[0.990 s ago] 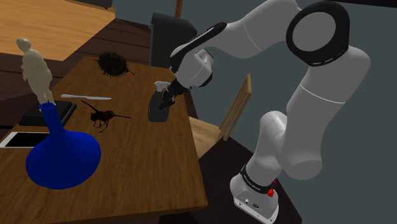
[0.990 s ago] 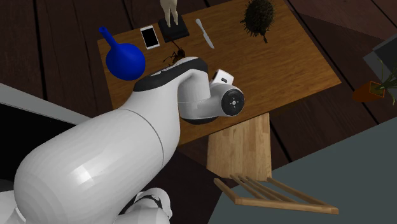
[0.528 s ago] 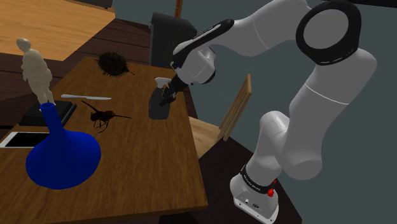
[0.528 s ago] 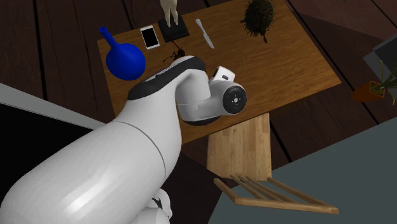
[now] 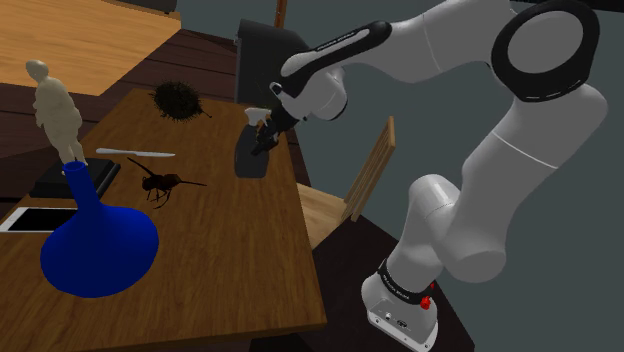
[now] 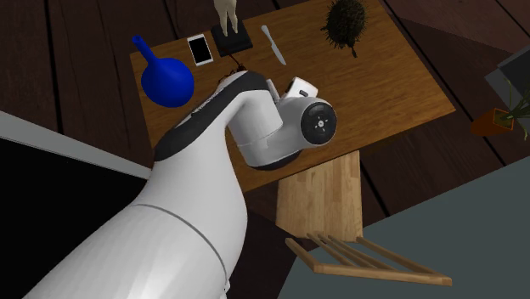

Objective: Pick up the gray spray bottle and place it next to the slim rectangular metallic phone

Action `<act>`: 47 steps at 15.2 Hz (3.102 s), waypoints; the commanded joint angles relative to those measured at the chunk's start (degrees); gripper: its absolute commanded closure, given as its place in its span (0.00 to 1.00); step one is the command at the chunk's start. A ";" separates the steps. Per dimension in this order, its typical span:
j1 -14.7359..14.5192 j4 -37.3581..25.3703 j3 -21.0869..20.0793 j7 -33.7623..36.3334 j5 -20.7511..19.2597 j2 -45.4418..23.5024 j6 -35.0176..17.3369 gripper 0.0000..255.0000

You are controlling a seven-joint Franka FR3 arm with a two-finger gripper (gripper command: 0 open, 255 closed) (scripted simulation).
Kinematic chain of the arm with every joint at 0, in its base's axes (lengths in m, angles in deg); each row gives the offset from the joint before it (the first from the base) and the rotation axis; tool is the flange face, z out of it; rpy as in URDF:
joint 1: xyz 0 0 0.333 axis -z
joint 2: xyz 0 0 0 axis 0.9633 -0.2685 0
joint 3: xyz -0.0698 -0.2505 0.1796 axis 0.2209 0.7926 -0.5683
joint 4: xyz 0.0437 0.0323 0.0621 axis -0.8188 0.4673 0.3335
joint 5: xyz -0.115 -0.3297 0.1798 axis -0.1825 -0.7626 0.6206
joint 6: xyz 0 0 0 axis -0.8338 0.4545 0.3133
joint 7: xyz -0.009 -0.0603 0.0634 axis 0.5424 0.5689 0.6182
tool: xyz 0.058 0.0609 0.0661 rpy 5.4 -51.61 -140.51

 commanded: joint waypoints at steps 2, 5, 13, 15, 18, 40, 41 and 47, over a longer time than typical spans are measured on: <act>0.98 -0.42 -0.80 3.59 -4.03 2.00 1.06 1.00; 2.16 -0.95 -1.84 6.85 -7.56 3.91 2.39 1.00; 4.92 -3.24 -4.51 13.82 -14.65 8.01 6.81 1.00; 5.48 -3.98 -5.11 15.24 -15.99 8.84 8.04 1.00; 6.23 -5.21 -5.95 17.17 -17.73 9.95 9.95 1.00; 8.74 -17.84 -9.84 26.74 -24.42 14.01 24.89 1.00; 8.75 -18.55 -9.93 27.05 -24.56 14.04 25.59 1.00; 8.75 -22.84 -10.33 28.64 -25.13 13.94 29.58 1.00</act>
